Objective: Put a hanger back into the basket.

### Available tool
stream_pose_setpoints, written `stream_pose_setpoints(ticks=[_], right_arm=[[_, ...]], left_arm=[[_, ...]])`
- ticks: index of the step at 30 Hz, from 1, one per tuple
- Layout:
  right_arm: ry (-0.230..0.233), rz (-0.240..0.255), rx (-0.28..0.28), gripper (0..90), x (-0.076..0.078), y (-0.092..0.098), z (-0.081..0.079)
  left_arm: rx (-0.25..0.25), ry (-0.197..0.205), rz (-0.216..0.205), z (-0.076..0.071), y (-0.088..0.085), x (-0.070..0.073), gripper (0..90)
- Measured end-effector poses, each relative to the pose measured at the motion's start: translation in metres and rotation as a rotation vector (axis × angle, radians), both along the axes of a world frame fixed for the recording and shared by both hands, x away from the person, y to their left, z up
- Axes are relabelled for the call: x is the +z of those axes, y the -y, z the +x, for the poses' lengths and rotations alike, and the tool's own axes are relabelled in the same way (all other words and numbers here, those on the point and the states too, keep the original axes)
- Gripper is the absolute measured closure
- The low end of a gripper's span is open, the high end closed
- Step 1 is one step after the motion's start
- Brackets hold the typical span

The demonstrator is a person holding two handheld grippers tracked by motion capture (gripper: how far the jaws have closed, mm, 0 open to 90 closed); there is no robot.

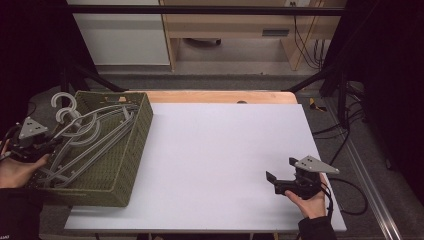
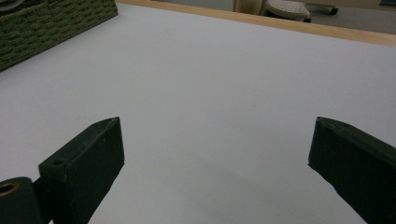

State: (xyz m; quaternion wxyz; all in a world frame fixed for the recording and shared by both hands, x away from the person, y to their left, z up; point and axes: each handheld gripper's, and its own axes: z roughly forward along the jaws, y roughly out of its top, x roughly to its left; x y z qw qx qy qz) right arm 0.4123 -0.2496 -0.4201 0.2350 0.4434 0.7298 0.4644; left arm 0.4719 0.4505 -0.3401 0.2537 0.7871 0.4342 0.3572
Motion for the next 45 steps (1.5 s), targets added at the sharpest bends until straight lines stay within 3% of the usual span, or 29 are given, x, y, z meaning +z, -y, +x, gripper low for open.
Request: stream_pose_setpoints(ticks=[5,12,16,18,23,27,32,33,36,39,41,45], right_arm=[[-0.003,-0.001,-0.002,3.8,-0.001,0.000,0.000],[-0.002,0.002,-0.001,3.8,0.000,0.000,0.000],[-0.002,0.002,0.003,3.8,0.000,0.000,0.000],[-0.003,0.004,0.003,3.9,0.000,-0.001,0.000],[-0.005,-0.001,0.003,3.8,0.000,-0.001,0.000],[0.002,0.004,0.002,3.8,0.000,0.000,-0.001],[0.001,0.004,0.003,3.8,0.001,-0.001,-0.001],[0.000,0.004,0.003,3.8,0.001,-0.001,-0.001],[0.002,0.006,0.003,3.8,0.001,0.000,-0.001],[0.002,0.005,0.001,3.7,0.001,0.000,-0.001],[0.004,0.002,0.006,3.7,0.002,0.001,-0.002],[0.010,0.010,0.002,3.7,0.003,0.001,-0.002]], left_arm=[[-0.005,0.033,0.002,0.004,0.004,0.009,82.3],[-0.010,0.031,0.003,0.014,0.013,-0.002,82.3],[0.011,0.015,-0.055,0.016,0.009,-0.012,82.2],[0.030,0.000,-0.066,0.017,0.007,-0.018,82.1],[0.060,-0.089,-0.068,0.023,0.011,-0.027,81.6],[0.078,-0.125,-0.080,0.024,0.009,-0.030,81.2],[0.120,-0.207,-0.080,0.020,0.004,-0.030,73.6],[0.125,-0.204,-0.076,0.019,0.003,-0.030,73.9],[0.124,-0.213,-0.127,0.013,-0.002,-0.029,74.3],[0.127,-0.196,-0.126,0.009,0.000,-0.026,76.4],[0.113,-0.161,-0.128,0.006,0.004,-0.022,75.6],[0.068,-0.074,-0.192,-0.004,0.017,-0.012,67.7]])
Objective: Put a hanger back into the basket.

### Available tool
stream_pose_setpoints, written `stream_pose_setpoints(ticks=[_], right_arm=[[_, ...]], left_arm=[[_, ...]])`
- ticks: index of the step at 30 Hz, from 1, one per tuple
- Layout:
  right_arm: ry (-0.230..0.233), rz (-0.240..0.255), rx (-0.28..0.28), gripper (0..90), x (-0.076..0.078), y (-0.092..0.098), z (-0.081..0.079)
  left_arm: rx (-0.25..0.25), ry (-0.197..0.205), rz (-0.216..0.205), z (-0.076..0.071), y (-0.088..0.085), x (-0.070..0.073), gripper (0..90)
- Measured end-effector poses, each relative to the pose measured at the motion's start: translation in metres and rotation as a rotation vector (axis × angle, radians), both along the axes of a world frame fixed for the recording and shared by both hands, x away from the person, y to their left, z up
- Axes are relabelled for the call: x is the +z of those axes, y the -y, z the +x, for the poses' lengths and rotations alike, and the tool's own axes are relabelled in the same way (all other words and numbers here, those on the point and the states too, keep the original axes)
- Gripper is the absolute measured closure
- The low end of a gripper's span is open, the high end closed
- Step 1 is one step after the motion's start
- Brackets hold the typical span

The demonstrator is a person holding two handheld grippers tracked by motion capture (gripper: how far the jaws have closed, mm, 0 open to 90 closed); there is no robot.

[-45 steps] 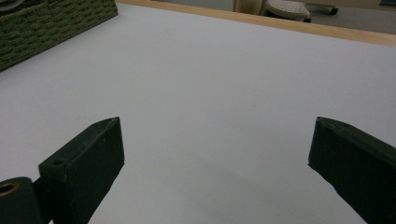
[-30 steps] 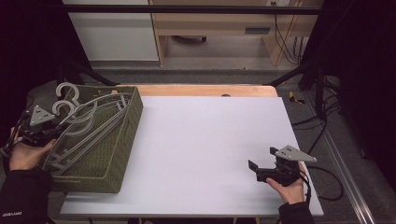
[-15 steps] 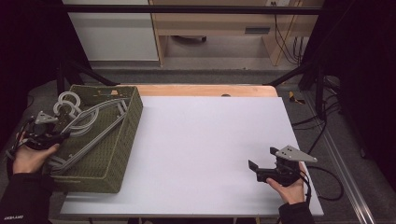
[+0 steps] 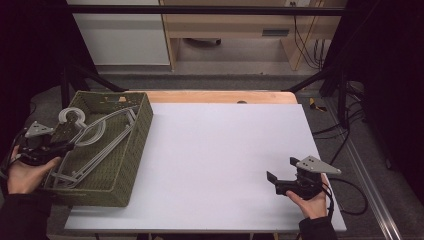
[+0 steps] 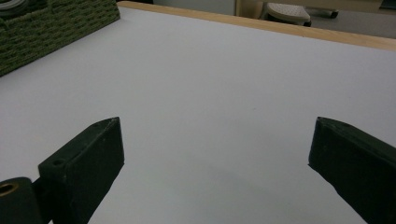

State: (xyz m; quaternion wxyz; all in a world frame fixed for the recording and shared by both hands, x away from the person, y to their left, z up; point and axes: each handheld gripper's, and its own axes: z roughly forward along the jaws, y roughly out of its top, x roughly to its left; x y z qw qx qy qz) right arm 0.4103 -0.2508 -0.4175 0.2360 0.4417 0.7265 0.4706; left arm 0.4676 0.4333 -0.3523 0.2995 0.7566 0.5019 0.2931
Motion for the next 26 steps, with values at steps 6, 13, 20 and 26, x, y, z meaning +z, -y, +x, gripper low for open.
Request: stream_pose_setpoints(ticks=[6,13,20,26], right_arm=[[0.013,0.010,0.000,3.5,0.001,0.001,-0.001],[0.033,0.028,0.000,3.5,0.003,0.002,-0.003],[0.042,0.051,0.003,3.0,0.006,0.005,-0.004],[0.049,0.058,0.010,2.8,0.006,0.008,-0.005]], left_arm=[[-0.083,0.102,-0.146,-0.015,0.023,0.009,50.2],[-0.189,0.179,-0.291,-0.036,0.058,0.007,31.8],[-0.274,0.193,-0.357,-0.053,0.090,-0.009,15.5],[-0.326,0.201,-0.337,-0.061,0.110,-0.023,9.6]])
